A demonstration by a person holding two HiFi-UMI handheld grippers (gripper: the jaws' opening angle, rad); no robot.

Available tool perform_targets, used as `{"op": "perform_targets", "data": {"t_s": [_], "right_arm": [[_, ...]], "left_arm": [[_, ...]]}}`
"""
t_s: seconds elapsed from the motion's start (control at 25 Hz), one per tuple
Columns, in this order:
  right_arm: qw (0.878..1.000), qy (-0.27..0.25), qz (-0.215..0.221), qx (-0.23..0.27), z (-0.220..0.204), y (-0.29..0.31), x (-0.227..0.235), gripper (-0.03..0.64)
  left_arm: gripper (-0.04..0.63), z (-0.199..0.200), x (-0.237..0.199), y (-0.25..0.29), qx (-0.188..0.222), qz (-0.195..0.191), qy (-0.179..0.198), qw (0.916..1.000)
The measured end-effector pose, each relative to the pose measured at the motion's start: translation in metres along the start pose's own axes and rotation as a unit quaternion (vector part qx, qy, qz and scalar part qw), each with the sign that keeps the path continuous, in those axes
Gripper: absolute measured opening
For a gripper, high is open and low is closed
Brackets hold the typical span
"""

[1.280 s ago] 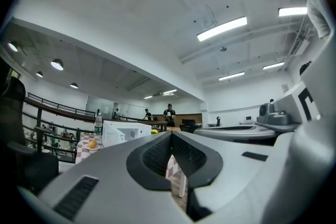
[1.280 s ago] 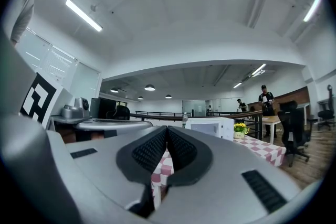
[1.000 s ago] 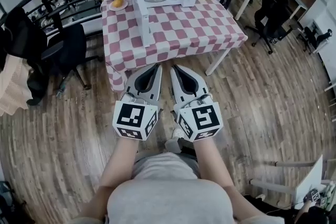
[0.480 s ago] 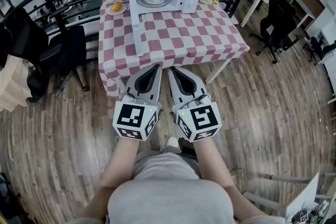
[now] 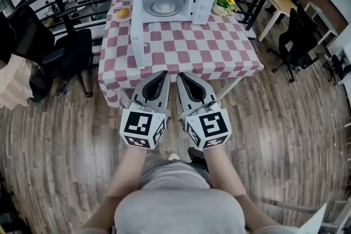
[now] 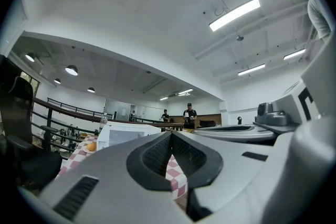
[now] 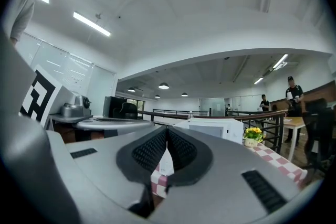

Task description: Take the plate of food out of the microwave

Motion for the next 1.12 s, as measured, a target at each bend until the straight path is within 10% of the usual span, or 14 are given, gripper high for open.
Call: {"op": "perform_targets", "data": {"t_s": [1.12], "right_arm": [[0.999, -0.006, -0.02, -0.028, -0.041, 0.074, 0.107, 0.026]], "left_arm": [[0.003, -0.034, -0.028, 0.134, -0.027, 0.005, -0.024, 0.9993]]}}
Point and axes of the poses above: the fingertips, and each gripper's own axes: y forward along the fingers, x to its right, z out of its top, the point moved 3 cm from there along -y, backward along the fingers, and after that the axes turned 6 degrees about -z, right-handed, at the moved point
